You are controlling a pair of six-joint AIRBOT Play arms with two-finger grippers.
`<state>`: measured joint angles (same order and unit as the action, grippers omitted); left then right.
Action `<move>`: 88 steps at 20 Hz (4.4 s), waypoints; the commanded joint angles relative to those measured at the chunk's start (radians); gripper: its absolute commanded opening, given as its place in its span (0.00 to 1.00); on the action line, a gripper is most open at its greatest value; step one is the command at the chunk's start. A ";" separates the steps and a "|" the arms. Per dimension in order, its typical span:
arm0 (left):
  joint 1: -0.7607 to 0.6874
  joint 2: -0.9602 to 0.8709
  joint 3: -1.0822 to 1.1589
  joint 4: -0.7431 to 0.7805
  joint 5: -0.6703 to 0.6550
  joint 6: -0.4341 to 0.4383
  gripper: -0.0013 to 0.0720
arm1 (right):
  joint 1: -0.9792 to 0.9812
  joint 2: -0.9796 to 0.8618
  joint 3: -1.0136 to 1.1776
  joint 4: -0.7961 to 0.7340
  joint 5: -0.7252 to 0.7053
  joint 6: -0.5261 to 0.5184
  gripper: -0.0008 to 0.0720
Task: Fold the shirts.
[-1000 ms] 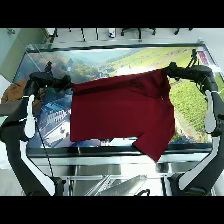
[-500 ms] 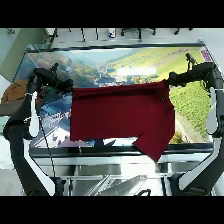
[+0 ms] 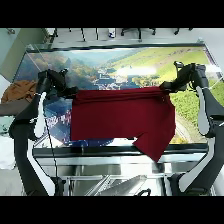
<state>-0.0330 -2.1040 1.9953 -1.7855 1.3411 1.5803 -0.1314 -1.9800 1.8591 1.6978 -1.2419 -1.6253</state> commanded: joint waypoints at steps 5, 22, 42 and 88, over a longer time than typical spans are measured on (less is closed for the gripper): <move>-0.014 -0.001 -0.013 0.039 -0.008 -0.003 0.03 | 0.028 -0.050 0.000 -0.063 -0.026 0.086 0.04; 0.055 0.133 0.072 -0.021 0.272 -0.004 0.96 | -0.071 0.204 0.003 -0.092 -0.296 0.085 0.64; 0.179 0.516 -1.079 -0.402 -0.034 0.264 0.90 | -0.589 0.827 -1.316 0.428 -0.108 -0.159 0.60; 0.051 0.135 -0.149 -0.005 0.055 0.009 0.04 | -0.037 0.310 -0.592 0.481 0.393 -0.078 0.05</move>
<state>0.0326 -1.8683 1.7279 -1.7649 1.3956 1.5959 -0.1802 -1.6009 1.2160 2.1677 -0.8803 -1.6978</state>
